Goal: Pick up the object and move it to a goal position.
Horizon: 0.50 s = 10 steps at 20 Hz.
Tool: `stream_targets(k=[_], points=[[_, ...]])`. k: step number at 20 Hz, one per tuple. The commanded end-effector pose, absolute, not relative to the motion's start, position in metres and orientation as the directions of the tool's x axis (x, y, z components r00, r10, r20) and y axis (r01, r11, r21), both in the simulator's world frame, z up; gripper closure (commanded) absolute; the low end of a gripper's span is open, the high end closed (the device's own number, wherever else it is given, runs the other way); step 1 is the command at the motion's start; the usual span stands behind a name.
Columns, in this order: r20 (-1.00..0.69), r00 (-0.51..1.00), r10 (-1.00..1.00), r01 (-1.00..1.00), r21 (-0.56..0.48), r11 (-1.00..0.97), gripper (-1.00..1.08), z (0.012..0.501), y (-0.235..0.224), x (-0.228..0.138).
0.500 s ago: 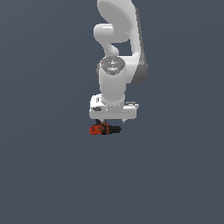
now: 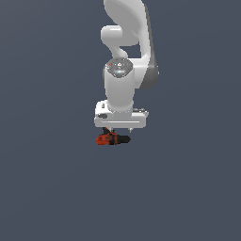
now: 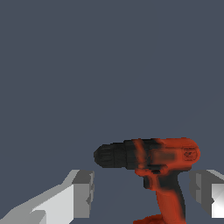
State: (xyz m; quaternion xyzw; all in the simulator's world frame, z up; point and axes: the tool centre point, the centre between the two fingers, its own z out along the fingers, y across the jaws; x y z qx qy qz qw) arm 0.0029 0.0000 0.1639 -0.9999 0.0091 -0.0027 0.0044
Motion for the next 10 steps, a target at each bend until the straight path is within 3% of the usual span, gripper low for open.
stream_targets(k=[1,10], points=[[0.005,1.000,-0.020,-0.020,-0.009,-1.000,-0.60,0.1638,0.0001,0.0029],[-0.001,0.996,-0.090,-0.090,-0.006,-0.996,-0.60,0.1578,0.0020,0.0018]])
